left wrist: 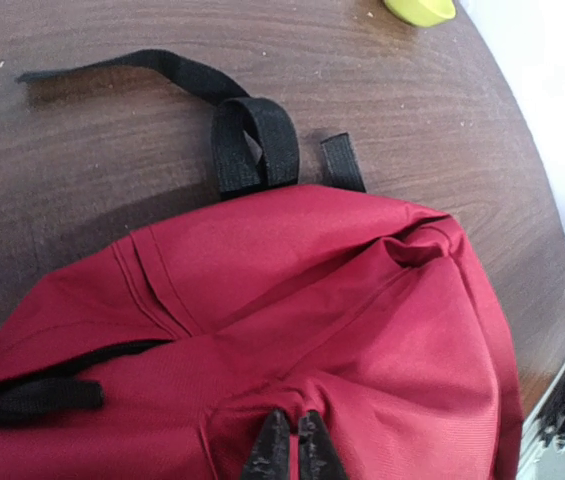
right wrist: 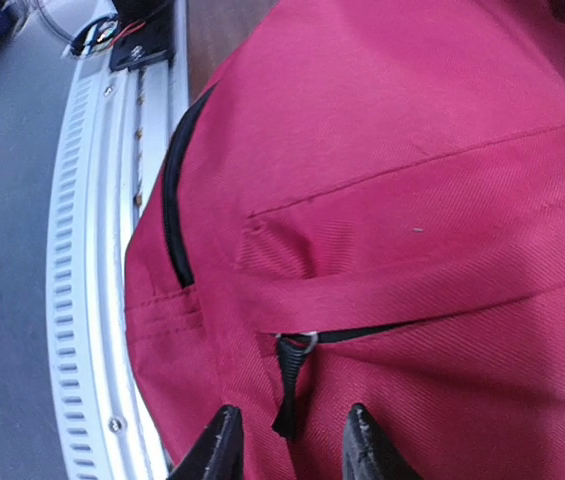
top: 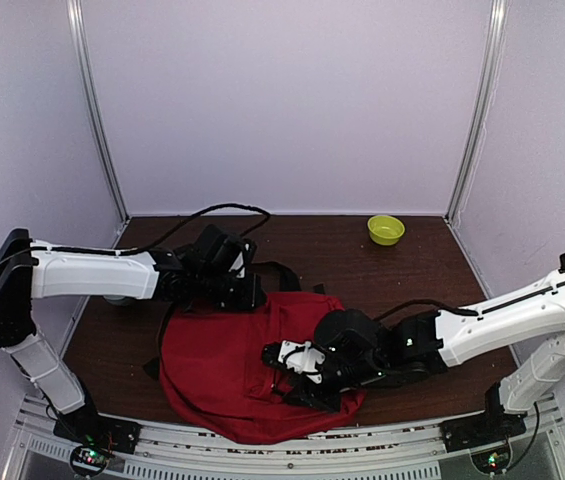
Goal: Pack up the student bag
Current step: Zip the lower front pocket of the student bag, then reset both arms
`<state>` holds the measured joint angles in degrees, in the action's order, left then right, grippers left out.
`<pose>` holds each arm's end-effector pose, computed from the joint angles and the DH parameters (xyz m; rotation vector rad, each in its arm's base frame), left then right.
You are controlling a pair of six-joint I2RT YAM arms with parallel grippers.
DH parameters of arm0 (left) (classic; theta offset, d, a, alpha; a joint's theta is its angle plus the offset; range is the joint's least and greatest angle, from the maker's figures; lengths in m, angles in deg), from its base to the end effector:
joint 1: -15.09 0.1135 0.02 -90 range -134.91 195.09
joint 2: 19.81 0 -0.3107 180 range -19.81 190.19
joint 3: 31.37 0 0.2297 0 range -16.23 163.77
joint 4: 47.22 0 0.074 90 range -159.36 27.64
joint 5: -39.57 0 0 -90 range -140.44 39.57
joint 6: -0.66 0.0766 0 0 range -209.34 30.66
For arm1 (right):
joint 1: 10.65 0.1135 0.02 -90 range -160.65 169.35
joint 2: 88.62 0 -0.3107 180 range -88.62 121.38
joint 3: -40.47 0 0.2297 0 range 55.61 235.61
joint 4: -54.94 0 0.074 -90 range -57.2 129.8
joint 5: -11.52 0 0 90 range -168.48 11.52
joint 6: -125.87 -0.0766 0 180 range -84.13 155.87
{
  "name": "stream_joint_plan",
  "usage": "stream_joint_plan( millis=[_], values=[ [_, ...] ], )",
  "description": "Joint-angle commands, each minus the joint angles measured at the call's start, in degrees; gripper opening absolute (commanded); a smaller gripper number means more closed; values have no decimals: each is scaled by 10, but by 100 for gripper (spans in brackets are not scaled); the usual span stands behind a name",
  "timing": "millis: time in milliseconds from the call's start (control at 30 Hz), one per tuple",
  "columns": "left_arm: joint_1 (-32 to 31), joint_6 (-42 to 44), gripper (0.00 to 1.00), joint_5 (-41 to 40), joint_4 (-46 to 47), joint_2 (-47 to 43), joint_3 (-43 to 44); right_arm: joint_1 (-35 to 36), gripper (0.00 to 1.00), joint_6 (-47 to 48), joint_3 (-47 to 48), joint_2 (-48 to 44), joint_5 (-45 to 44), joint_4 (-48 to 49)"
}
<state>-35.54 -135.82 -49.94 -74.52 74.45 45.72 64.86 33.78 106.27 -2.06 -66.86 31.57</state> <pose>0.2342 -0.2865 0.2500 0.0952 2.5047 -0.7955 0.0659 0.3167 0.2385 -1.5824 1.9419 0.8620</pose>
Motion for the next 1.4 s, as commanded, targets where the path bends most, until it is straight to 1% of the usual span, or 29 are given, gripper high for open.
stream_joint_plan(
  millis=[0,167,300,333,367,433,467,500,533,567,633,700,733,767,833,900,933,1000,1033,1100,1167,1200,1300,1367],
  values=[
    [0,22,15,-15,34,-45,-21,-1,41,0,24,-25,-70,-17],
    [0,44,41,-33,45,-97,-53,-14,46,-2,28,-72,-147,-26],
    [0,79,55,-94,12,-163,-69,-51,51,-10,14,-127,-194,-21],
    [0,91,59,-113,0,-181,-73,-64,54,-11,9,-144,-203,-20],
    [0,102,63,-138,-15,-202,-76,-78,60,-12,4,-162,-210,-21],
    [1,139,69,-191,-49,-243,-81,-108,71,-8,-8,-199,-228,-21],
    [1,163,71,-228,-75,-261,-82,-127,83,-6,-14,-218,-236,-21],
    [4,181,74,-270,-103,-283,-82,-148,90,-5,-20,-236,-239,-21],
    [8,196,78,-316,-124,-305,-84,-181,98,-5,-27,-254,-240,-22],
    [16,213,81,-355,-139,-325,-91,-208,100,-8,-32,-274,-244,-23],
    [36,244,86,-416,-148,-369,-113,-263,100,-17,-40,-297,-256,-23],
    [64,271,92,-463,-132,-423,-148,-313,100,-39,-44,-307,-309,-27],
    [78,282,95,-480,-117,-443,-173,-336,100,-63,-44,-309,-332,-35],
    [94,295,96,-496,-99,-461,-195,-362,100,-76,-46,-311,-337,-39],
    [124,321,98,-526,-53,-487,-236,-410,100,-92,-55,-316,-325,-30],
    [161,342,98,-538,-3,-506,-274,-451,100,-99,-66,-322,-311,-15],
    [189,350,98,-538,21,-510,-293,-467,100,-106,-70,-322,-322,-12],
    [224,352,98,-550,77,-510,-330,-492,100,-113,-75,-319,-365,-10],
    [240,359,98,-555,105,-505,-350,-501,100,-103,-83,-320,-385,0],
    [270,384,98,-549,171,-489,-379,-520,100,-76,-103,-321,-393,28],
    [299,397,98,-530,214,-470,-401,-535,100,-26,-140,-325,-400,85],
    [314,403,98,-511,251,-458,-412,-540,100,-8,-174,-328,-411,123],
    [352,442,98,-450,388,-414,-452,-574,100,46,-271,-333,-392,293],
    [380,458,98,-403,478,-366,-490,-604,100,47,-330,-321,-364,389]
  ],
)
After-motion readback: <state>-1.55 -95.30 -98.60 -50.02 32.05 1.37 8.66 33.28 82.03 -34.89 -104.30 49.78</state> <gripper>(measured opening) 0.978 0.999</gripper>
